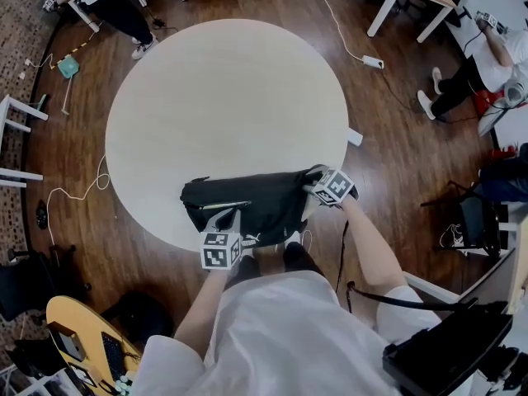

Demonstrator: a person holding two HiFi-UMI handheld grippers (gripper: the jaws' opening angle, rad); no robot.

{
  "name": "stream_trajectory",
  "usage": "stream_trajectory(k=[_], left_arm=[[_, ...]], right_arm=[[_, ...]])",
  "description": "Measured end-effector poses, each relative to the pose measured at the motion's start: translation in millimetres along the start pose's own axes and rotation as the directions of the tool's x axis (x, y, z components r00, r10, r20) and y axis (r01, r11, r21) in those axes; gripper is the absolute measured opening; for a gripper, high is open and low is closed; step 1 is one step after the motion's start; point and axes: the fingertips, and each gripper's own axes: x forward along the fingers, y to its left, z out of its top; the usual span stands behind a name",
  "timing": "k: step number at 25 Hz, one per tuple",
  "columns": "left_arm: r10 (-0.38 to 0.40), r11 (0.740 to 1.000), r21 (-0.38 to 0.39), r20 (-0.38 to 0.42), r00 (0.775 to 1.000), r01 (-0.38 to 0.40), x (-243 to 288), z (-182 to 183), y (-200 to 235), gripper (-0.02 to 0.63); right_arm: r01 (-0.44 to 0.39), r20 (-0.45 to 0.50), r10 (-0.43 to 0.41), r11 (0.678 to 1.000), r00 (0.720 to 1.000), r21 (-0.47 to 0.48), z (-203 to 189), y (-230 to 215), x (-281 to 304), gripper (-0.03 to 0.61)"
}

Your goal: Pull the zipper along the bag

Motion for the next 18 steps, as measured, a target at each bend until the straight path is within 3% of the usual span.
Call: stream_trajectory(k=[7, 13, 18], left_arm=[[0.075, 0.997, -0.001, 0.002, 0.997, -0.075, -34.7, -18.3, 99.1, 0.026], [0.235, 0.971, 0.053, 0.003, 0.972, -0.235, -50.2, -26.2, 177.9, 0.026], [0.26, 0.965, 0.025, -0.01, 0.965, -0.26, -39.8, -29.2, 213.9, 0.026]], right_arm=[[0.066, -0.046, -0.065, 0.998, 0.997, 0.011, -3.1, -0.5, 5.9, 0.109], [0.101, -0.08, -0.098, 0.994, 0.992, 0.034, -4.8, -2.0, 6.2, 0.107], [0.133, -0.118, -0.128, 0.99, 0.985, 0.04, -4.0, -2.8, 6.3, 0.106]])
